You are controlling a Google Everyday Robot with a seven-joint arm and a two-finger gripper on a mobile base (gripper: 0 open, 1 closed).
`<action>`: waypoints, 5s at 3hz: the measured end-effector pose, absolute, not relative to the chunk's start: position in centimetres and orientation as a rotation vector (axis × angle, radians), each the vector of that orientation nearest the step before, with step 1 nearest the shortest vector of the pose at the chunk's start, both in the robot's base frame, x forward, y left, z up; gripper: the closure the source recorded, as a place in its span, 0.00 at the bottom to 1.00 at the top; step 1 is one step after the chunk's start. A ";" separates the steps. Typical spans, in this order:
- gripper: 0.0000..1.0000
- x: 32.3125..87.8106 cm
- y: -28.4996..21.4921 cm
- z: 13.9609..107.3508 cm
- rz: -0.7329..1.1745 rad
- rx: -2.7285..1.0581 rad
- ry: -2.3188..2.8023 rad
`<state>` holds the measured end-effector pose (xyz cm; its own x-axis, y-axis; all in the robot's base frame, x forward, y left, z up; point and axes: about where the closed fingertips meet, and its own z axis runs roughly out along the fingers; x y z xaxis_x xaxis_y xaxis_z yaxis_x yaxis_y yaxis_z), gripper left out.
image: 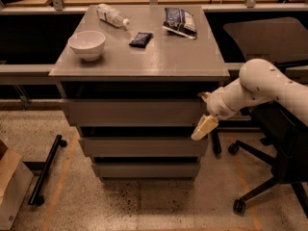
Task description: Open top drawer
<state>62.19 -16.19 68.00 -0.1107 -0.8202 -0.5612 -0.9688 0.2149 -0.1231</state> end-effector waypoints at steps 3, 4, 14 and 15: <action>0.58 60.2 -16.4 68.2 0.404 -1.618 2.033; 0.34 60.2 -16.4 68.8 0.404 -1.618 2.033; 0.00 51.7 -16.6 67.1 0.583 -1.562 2.369; 0.00 51.7 -16.6 67.1 0.583 -1.562 2.369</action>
Offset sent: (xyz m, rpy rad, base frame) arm -0.0552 -0.0015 -0.0362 0.0044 0.1303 -0.0994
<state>51.67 -16.57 67.06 -0.3972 -0.8202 -0.4117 -0.9176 0.3473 0.1936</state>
